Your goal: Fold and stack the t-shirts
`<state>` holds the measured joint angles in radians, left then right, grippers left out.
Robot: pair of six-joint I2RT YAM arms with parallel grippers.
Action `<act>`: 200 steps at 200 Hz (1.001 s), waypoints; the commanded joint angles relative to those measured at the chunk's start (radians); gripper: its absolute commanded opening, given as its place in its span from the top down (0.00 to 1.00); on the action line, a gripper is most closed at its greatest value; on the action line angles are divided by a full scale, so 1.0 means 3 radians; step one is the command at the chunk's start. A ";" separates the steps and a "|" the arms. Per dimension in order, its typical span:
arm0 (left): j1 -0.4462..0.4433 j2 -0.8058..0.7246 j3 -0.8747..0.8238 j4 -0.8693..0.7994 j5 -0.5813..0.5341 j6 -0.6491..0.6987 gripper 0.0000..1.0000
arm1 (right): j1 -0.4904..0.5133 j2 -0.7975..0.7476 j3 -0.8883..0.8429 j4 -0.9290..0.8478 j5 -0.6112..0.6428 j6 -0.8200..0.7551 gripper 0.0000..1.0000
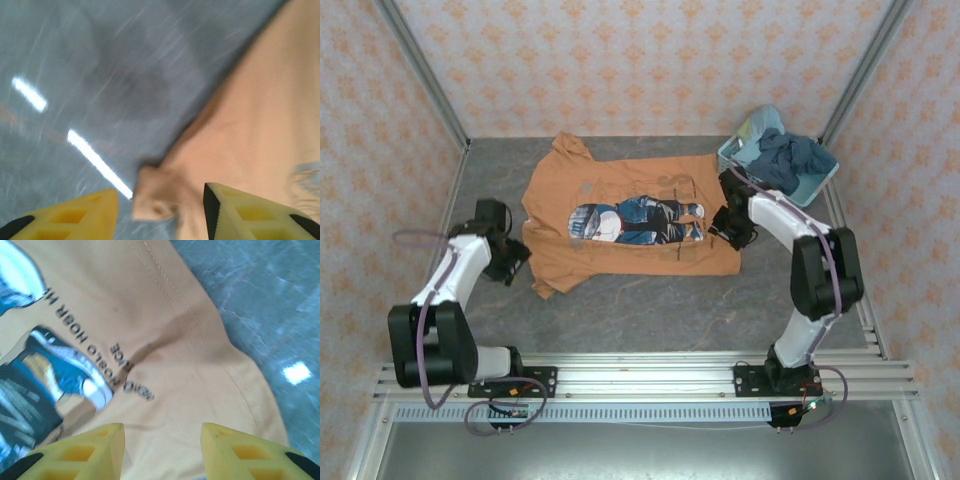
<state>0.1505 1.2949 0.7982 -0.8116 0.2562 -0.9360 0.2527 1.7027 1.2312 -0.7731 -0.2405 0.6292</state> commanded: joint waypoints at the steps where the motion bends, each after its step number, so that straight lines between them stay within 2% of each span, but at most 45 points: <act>1: -0.0006 -0.0133 -0.0384 0.0151 0.0373 -0.0854 0.47 | 0.0002 -0.0306 -0.0307 -0.0127 0.0050 -0.0085 0.54; 31: -0.0004 -0.0254 -0.0411 0.0250 0.0311 -0.1320 0.42 | -0.0076 -0.0600 -0.0725 0.0113 -0.0146 0.0008 0.53; 75: -0.0006 -0.0548 -0.0459 0.0107 0.0092 -0.1754 0.40 | -0.0086 -0.0705 -0.0865 0.0146 -0.0200 0.0025 0.53; 100: 0.0002 -0.0569 -0.0687 0.0408 0.0190 -0.2038 0.40 | -0.0087 -0.0736 -0.0913 0.0164 -0.0215 0.0037 0.53; 147: -0.0001 -0.0176 -0.0535 0.0754 0.0281 -0.2098 0.46 | -0.0086 -0.0757 -0.0994 0.0179 -0.0238 0.0042 0.54; 180: -0.0014 -0.0064 -0.0539 0.0914 0.0353 -0.2151 0.55 | -0.0087 -0.0792 -0.1051 0.0195 -0.0231 0.0055 0.54; 200: -0.0038 -0.0026 -0.0515 0.0870 0.0398 -0.2142 0.56 | -0.0088 -0.0793 -0.1077 0.0217 -0.0227 0.0069 0.54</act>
<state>0.1505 1.2747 0.6125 -0.5629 0.3573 -1.5532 0.2298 1.4979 0.9237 -0.7155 -0.3153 0.6346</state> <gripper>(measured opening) 0.446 0.458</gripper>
